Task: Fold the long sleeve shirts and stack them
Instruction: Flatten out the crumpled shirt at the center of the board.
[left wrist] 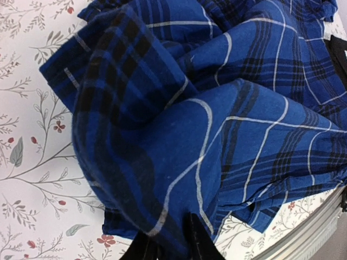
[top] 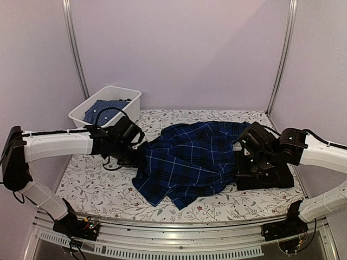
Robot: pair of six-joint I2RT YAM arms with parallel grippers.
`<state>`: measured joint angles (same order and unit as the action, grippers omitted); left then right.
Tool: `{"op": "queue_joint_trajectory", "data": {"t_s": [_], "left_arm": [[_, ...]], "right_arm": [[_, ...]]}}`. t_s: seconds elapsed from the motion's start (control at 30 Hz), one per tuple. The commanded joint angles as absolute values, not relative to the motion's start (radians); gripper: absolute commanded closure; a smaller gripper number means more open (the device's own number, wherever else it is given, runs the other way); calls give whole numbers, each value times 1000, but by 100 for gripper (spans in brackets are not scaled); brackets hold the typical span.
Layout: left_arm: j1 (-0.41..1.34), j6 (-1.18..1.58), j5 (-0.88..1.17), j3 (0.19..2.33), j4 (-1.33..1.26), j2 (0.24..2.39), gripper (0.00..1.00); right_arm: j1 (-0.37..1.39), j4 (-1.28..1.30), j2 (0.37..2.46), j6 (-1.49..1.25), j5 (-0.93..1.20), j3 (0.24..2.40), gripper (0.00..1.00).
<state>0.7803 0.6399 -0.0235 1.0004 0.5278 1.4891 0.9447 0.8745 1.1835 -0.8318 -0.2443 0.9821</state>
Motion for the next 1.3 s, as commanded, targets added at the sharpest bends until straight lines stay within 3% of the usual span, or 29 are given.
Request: {"op": "queue_joint_trajectory", "data": {"t_s": [0.0,0.03,0.4,0.57,0.7,0.8,0.93,1.0,1.27], "left_arm": [[806,635,56,1088,593,1485,93],[822,640,77,1140,610,1485,100],[1133,756,263,1712,662,1628,100],[1231,797,304,1705,538,1635,100],[1247,817,286,1521,496,1622,100],[1248,825,266,1344,468,1632,88],[1236,817,164,1233,486,1601,42],[1206,856,46,1183,498,1533,31],[887,894,-81,877,436,1288,37]], "right_arm": [[925,875,1189,-808,-262,1032,100],[919,884,1192,-801,-270,1046,100],[702,1054,1152,-645,-341,1280,100],[663,1136,1152,-598,-371,1378,100],[663,1130,1151,-593,-311,1328,100],[663,1073,1135,-596,-234,1208,100],[665,1007,1121,-602,-148,1073,100],[671,976,1112,-608,-120,1013,100],[751,873,1139,-622,-87,929,98]]}}
